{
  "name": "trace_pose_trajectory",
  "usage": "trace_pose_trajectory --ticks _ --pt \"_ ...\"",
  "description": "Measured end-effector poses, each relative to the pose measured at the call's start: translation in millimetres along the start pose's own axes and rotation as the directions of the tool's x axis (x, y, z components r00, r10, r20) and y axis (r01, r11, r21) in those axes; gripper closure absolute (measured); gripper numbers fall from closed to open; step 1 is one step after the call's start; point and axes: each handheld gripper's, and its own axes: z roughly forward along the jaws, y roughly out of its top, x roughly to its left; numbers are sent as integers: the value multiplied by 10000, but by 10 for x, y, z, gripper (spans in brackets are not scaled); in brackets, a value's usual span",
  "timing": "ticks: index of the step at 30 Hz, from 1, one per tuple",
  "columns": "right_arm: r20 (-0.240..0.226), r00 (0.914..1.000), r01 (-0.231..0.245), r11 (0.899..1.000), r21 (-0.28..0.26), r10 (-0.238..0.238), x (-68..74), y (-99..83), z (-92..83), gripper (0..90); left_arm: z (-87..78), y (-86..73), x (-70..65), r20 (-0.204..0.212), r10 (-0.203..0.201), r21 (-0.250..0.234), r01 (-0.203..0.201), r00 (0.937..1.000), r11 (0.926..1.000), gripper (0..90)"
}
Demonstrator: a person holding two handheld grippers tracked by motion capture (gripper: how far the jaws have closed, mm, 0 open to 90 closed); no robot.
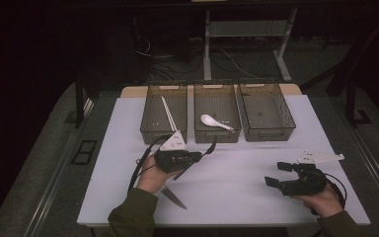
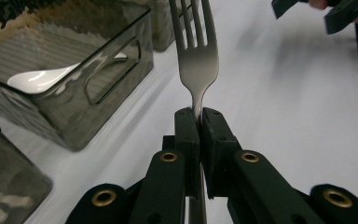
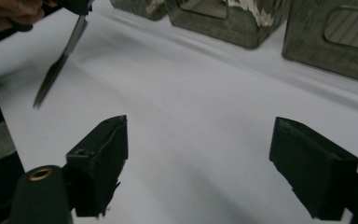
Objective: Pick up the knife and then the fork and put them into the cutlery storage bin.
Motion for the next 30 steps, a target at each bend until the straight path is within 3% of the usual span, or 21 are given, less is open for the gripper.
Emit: trace_pose_trajectory --ticks 9,18,30 --pt "-832 9959 -380 9984 -419 344 24 149 32 333 36 113 -189 3 153 -167 -153 9999 9997 855" --pt "-1721 9850 -233 9962 -834 86 205 418 183 393 180 208 -376 -143 287 -132 -289 9995 9995 855" --pt "-2170 9761 -149 9940 -1085 -90 424 780 540 471 266 258 -484 -534 287 -145 -295 9982 9995 855"
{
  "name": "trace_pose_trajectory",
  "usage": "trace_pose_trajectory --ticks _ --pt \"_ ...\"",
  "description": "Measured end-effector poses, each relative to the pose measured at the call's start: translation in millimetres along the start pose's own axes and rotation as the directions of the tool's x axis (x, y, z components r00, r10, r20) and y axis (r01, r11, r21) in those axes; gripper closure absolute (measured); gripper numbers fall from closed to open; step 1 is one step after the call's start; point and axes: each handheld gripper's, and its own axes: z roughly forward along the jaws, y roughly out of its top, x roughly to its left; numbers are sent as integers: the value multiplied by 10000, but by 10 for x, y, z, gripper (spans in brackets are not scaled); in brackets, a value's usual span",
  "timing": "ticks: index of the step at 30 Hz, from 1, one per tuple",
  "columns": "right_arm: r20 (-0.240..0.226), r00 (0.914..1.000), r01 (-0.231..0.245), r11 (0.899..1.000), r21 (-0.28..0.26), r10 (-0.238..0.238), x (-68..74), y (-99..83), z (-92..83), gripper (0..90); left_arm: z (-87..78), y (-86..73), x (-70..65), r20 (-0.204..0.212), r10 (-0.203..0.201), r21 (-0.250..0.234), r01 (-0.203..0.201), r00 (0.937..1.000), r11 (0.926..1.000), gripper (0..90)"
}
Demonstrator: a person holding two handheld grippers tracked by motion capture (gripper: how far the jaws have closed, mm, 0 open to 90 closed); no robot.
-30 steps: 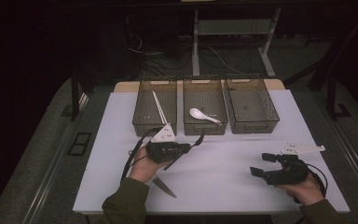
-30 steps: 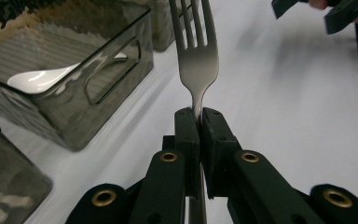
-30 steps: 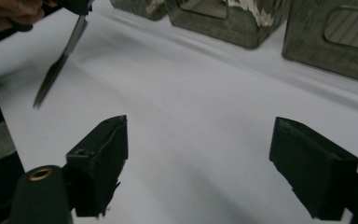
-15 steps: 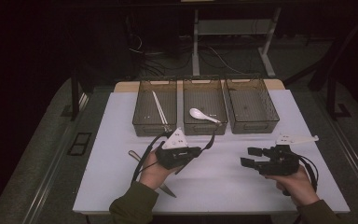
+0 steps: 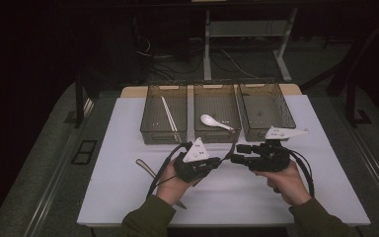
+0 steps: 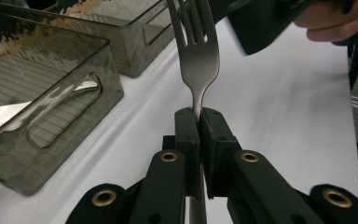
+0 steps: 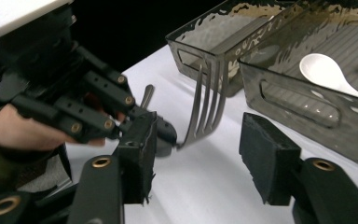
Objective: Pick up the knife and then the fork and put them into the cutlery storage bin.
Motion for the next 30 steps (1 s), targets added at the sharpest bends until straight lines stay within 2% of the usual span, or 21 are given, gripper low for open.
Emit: trace_pose_trajectory --ticks 5,10,12,15,21,23,24,25,27,28,30 --pt "-44 9998 -179 9998 -96 179 -19 65 118 549 -4 15 -12 -325 54 29 -53 9995 10000 855" --pt "-17 9997 -231 9995 -212 231 -26 97 186 705 -3 17 -18 -416 45 -43 -46 9991 10000 855" --pt "5 9998 -214 9994 -289 214 -23 110 192 719 -12 18 -4 -439 154 1 -154 9989 9999 855" --pt "50 10000 -28 9994 -331 30 -8 123 191 730 -12 19 -2 -453 74 -80 -77 9989 9999 855" --pt "182 9998 63 9990 -448 -55 -3 125 181 749 -9 20 0 -344 -54 -227 47 9994 9997 849" --pt "267 9996 126 9986 -520 -112 -4 127 177 768 -7 20 5 -150 -186 -319 181 9997 9993 842" --pt "347 9993 168 9986 -509 -150 -5 129 174 792 -2 18 5 0 -231 -460 231 9997 9987 835" --pt "510 9984 268 9982 -529 -241 -7 132 175 872 4 21 2 243 -325 -583 339 9992 9977 815" --pt "417 9991 112 9976 -679 -84 -30 141 177 878 15 28 -22 82 -216 -579 220 9997 9981 794" --pt "431 9990 176 9981 -595 -151 -35 149 182 878 13 23 -16 145 -126 -541 134 9998 9984 791" --pt "604 9979 264 9982 -546 -231 -38 156 184 878 2 12 -3 196 -224 -646 237 9996 9976 754"
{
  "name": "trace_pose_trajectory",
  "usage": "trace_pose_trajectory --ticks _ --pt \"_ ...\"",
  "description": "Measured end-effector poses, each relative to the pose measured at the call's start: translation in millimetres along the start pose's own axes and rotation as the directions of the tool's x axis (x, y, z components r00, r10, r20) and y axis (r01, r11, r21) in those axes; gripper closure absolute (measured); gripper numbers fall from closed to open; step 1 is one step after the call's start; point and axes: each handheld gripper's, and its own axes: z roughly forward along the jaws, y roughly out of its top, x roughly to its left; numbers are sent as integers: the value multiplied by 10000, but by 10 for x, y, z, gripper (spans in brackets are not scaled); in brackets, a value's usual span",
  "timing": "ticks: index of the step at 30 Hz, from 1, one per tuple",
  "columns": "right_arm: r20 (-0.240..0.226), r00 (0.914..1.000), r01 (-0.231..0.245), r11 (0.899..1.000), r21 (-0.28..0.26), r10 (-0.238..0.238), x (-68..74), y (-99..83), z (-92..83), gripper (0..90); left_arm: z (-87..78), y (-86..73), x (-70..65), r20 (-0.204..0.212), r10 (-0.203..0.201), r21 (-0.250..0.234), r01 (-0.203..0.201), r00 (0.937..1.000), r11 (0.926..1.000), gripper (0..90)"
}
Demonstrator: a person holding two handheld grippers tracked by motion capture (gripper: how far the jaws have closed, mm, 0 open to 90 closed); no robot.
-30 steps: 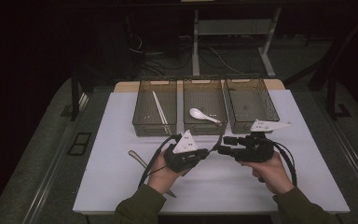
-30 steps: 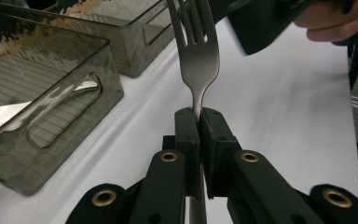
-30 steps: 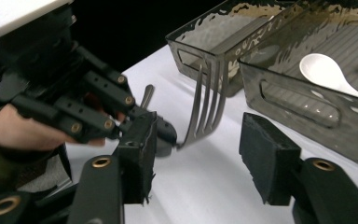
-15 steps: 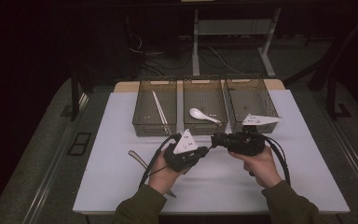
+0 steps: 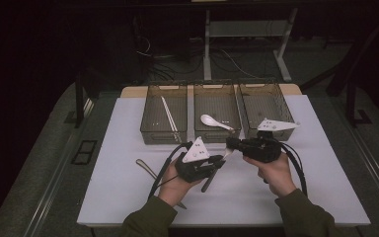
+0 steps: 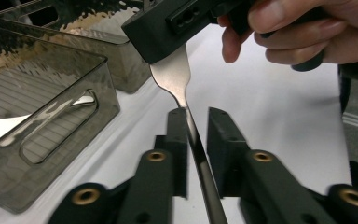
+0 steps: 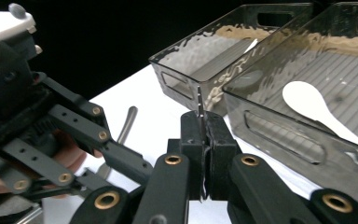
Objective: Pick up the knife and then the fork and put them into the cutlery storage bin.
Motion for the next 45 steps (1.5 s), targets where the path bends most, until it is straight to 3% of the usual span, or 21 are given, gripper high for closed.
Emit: trace_pose_trajectory --ticks 7,10,19,25,32,36,45 --pt "161 9999 59 10000 -21 -58 -67 24 -69 878 -139 -74 106 324 -443 -277 452 9985 9986 540" --pt "465 9988 165 9999 6 -165 -122 53 -139 878 -220 -145 162 476 -578 -412 597 9972 9974 461" --pt "1435 9895 -96 9995 -303 139 -466 209 -430 878 -440 -377 216 196 -458 -211 463 9988 9987 361" --pt "1968 9801 -157 9983 -561 265 -670 398 -608 878 -579 -550 280 -99 -777 -422 773 9969 9961 228" --pt "2525 9668 -145 9946 -1027 401 -893 622 -800 878 -753 -736 337 -482 -1242 -311 1227 9911 9920 112" --pt "2999 9527 -159 9938 -1097 484 -1022 745 -863 878 -840 -836 344 -682 -1562 -177 1554 9854 9877 9" --pt "3948 9178 6 9940 -1090 428 -1273 968 -887 878 -895 -952 308 -653 -1783 184 1799 9818 9835 0"
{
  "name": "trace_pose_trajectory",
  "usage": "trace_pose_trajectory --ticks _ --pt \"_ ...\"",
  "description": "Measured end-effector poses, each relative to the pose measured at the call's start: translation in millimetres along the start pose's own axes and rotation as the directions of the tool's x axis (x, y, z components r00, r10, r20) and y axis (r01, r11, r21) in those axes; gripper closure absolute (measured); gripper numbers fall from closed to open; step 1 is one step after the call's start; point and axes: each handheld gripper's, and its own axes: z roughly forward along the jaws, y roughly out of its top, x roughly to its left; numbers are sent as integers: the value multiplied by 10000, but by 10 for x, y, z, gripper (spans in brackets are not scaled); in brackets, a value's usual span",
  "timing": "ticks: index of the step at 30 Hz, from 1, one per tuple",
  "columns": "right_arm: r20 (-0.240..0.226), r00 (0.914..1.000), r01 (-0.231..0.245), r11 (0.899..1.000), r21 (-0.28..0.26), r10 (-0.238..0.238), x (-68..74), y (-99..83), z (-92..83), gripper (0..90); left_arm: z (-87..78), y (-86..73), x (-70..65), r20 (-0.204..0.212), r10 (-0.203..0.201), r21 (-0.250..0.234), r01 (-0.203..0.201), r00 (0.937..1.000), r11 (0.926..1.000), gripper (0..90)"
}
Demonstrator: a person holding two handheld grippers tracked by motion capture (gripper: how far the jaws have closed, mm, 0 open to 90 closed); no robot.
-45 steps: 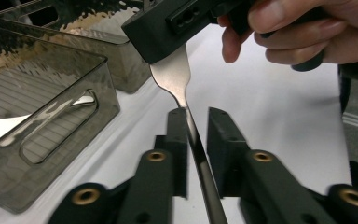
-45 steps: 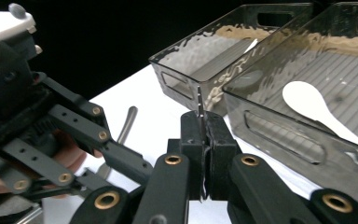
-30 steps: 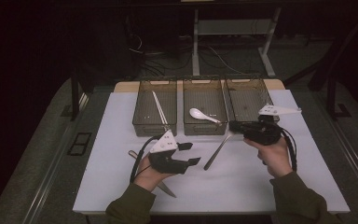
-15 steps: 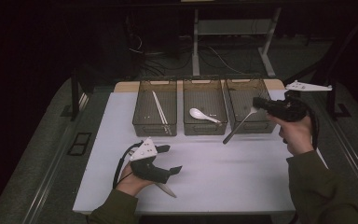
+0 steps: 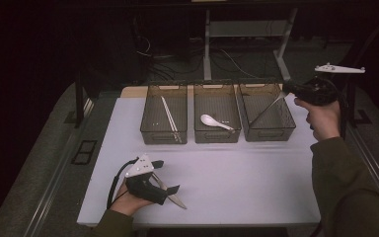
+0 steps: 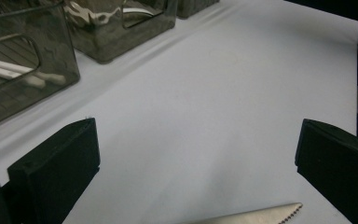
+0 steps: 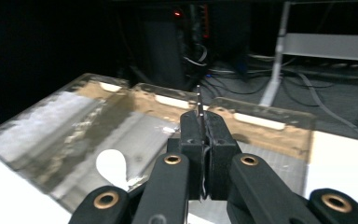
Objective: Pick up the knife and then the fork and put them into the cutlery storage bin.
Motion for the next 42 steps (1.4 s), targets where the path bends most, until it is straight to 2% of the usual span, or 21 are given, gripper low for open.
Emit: trace_pose_trajectory --ticks 3,5,7,12,17,24,28,31,35,40,42 --pt "478 9985 248 9996 156 -255 -56 35 55 878 15 2 -6 62 -28 31 28 10000 10000 0" --pt "697 9972 241 9995 198 -254 -108 37 100 878 15 1 -6 100 7 75 -8 9999 10000 0" --pt "779 9967 195 9994 293 -217 -149 25 139 878 18 4 -7 101 3 99 -4 9999 10000 0" --pt "966 9949 204 9954 936 -294 -218 -64 298 878 30 2 -9 194 47 153 -50 9998 9999 0" --pt "809 9966 14 9913 1318 -122 -263 -154 416 876 32 1 -10 256 62 169 -66 9997 9998 0" --pt "480 9987 59 9806 1960 -156 -274 -281 552 876 51 -2 -22 393 65 289 -77 9992 9996 0" --pt "254 9996 -129 9748 2226 74 -305 -355 620 875 58 -1 -23 434 71 316 -85 9990 9995 0" --pt "109 9994 -333 9744 2225 316 -341 -375 654 874 62 -4 -20 442 17 335 -32 9990 9994 0" --pt "362 9982 -557 9701 2363 485 -419 -414 728 861 69 -7 -17 476 -13 319 -3 9989 9995 0" --pt "1088 9940 -381 9583 2831 74 -505 -500 839 785 76 -8 -12 522 -12 430 -11 9986 9991 0" --pt "1259 9920 -312 9604 2769 -41 -512 -502 856 648 78 -12 -8 539 -48 415 25 9985 9991 0"
